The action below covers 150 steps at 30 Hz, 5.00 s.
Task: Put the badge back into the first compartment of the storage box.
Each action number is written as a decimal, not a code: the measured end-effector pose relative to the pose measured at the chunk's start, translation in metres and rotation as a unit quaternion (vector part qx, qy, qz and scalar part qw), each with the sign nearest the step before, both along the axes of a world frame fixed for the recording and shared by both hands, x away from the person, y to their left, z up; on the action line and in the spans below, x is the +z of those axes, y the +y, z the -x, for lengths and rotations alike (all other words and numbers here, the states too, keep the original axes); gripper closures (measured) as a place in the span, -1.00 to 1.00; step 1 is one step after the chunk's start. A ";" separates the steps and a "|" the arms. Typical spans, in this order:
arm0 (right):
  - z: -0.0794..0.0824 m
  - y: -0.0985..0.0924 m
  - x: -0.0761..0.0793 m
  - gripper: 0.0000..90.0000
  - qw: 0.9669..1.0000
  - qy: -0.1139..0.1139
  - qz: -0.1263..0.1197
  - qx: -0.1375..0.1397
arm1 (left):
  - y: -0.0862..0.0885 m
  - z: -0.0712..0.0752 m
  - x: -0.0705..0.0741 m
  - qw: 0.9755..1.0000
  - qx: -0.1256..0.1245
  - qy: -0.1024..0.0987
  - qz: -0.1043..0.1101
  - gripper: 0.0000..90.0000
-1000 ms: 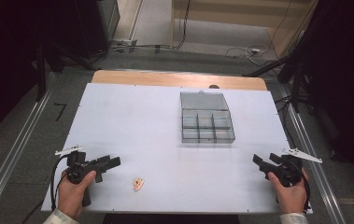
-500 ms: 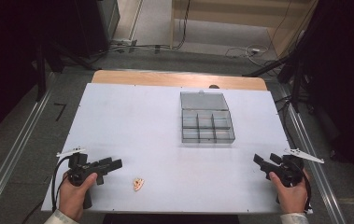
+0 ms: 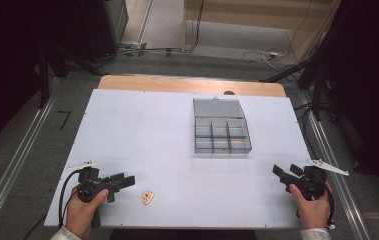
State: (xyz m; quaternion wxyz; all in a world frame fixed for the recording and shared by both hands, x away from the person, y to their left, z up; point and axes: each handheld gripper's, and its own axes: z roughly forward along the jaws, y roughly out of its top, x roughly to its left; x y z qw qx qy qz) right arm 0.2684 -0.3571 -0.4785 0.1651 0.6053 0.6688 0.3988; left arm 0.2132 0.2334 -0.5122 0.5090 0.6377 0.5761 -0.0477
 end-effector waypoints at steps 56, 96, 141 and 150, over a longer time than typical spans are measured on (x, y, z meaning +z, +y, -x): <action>-0.001 0.000 -0.001 -0.47 1.000 0.004 0.003 -0.001 | -0.032 0.003 -0.014 0.993 -0.099 0.068 0.010 0.76; -0.001 0.001 -0.001 -0.46 1.000 0.003 0.003 -0.001 | -0.036 -0.009 0.003 0.990 -0.111 0.044 0.081 1.00; -0.001 0.001 -0.001 -0.46 1.000 0.004 0.010 0.006 | -0.059 -0.060 0.024 0.990 -0.083 0.032 0.108 1.00; -0.001 0.001 -0.001 -0.46 1.000 0.003 0.010 0.006 | -0.061 -0.069 0.027 0.990 -0.074 0.031 0.114 1.00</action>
